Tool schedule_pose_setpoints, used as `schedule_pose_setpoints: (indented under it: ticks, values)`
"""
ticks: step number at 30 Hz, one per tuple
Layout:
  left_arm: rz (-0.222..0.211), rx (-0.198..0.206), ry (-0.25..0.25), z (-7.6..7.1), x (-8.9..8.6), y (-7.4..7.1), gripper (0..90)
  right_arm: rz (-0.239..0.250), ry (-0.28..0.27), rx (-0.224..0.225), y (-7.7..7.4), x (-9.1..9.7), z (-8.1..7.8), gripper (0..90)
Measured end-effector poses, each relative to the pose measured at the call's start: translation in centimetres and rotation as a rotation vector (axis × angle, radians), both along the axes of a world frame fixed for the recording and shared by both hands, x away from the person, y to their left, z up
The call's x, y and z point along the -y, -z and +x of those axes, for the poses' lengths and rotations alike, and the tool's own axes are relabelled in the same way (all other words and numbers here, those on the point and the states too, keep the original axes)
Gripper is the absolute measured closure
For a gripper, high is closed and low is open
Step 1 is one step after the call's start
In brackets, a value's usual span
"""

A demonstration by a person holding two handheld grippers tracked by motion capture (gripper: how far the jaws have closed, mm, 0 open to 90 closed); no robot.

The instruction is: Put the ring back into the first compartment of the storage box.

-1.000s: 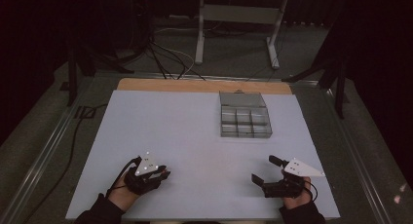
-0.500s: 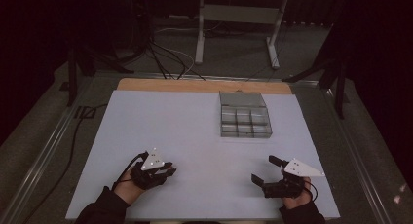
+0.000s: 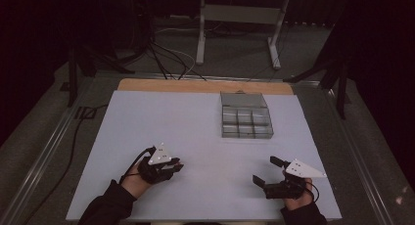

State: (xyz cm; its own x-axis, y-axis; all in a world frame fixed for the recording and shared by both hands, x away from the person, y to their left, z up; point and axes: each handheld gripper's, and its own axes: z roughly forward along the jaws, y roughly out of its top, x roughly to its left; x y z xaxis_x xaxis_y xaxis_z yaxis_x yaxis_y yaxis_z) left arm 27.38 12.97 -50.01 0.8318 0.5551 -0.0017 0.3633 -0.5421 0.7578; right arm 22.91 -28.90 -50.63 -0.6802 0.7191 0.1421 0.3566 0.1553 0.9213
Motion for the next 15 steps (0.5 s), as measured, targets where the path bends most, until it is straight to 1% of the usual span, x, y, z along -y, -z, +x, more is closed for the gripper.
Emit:
schedule_pose_setpoints:
  ticks: [6, 10, 15]
  values:
    - [0.002, 0.000, 0.027, 0.5, 0.6, 0.0, 72.3, -0.002, 0.001, 0.001, 0.0, 0.0, 0.0, 0.0]
    - [-0.014, 0.000, 0.039, 0.8, 0.9, -0.2, 72.3, 0.000, 0.000, 0.002, 0.0, 0.0, 0.0, 0.0]
    - [-0.017, 0.009, 0.048, 1.3, 1.3, -0.5, 72.4, -0.002, -0.002, 0.005, 0.0, 0.0, -0.1, 0.0]
